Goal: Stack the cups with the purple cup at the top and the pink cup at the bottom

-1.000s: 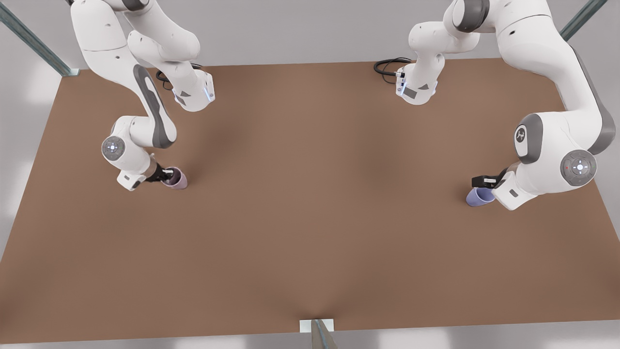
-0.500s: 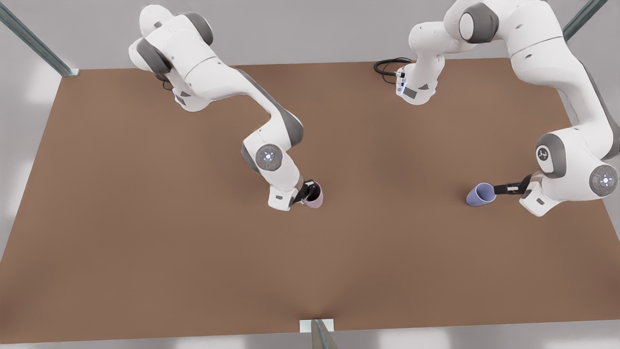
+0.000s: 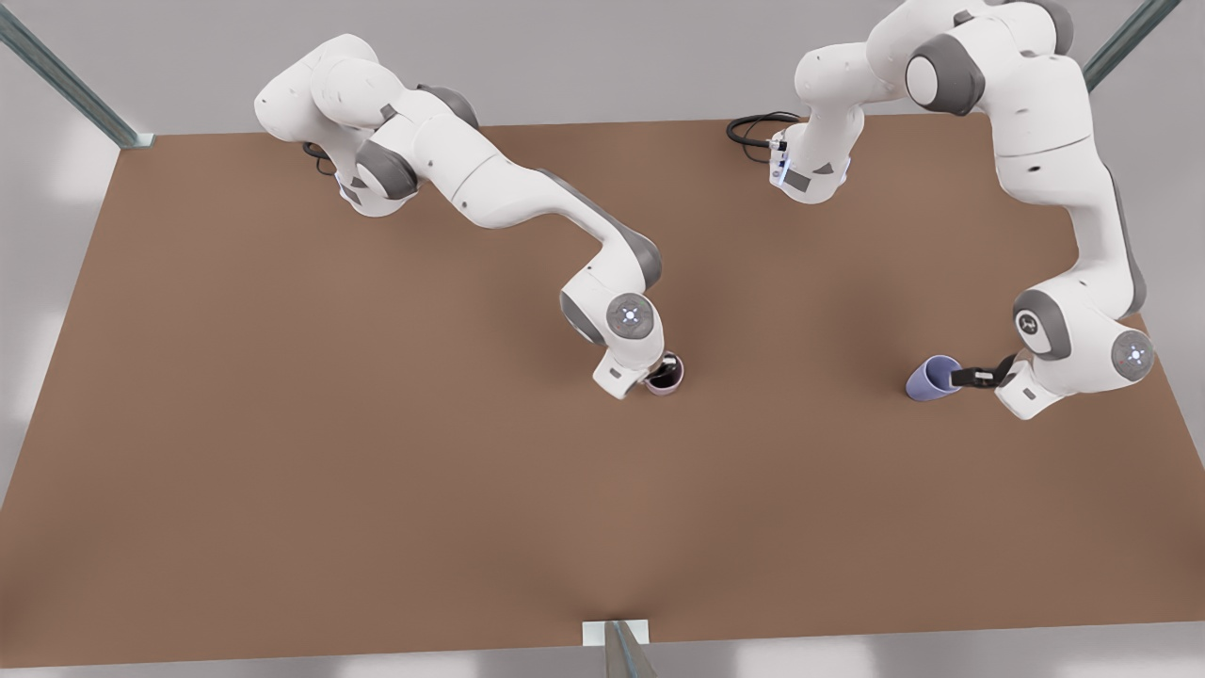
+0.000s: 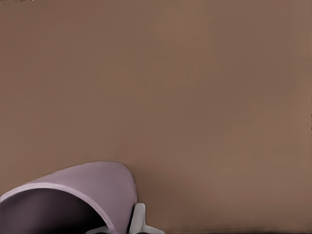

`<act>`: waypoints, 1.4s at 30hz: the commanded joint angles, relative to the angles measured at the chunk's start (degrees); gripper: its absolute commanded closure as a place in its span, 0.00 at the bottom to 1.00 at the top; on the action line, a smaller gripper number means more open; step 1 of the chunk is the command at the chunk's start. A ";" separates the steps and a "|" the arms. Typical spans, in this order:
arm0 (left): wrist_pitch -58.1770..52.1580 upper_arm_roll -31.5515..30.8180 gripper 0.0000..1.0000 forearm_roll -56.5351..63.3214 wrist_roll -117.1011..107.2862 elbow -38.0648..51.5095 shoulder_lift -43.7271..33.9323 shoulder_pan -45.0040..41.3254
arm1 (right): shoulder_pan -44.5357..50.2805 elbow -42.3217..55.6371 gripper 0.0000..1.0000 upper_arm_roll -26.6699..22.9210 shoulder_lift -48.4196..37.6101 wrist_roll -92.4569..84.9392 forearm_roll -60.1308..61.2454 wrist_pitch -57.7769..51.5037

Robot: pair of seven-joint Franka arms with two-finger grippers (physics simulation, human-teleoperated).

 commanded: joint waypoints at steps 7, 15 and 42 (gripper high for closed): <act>2.66 0.50 0.00 -0.12 17.24 -3.39 0.16 0.45 | -0.17 -0.18 0.48 -0.17 0.04 24.13 -0.14 0.22; 2.75 0.41 0.47 -0.21 17.24 -4.10 0.95 0.37 | -0.09 -1.50 0.48 -0.79 -0.92 22.55 -0.05 -0.74; -16.15 -21.21 0.79 -0.65 -44.63 7.50 -8.19 -21.60 | -42.36 -35.95 0.00 -4.21 -54.36 -46.97 -14.47 -21.92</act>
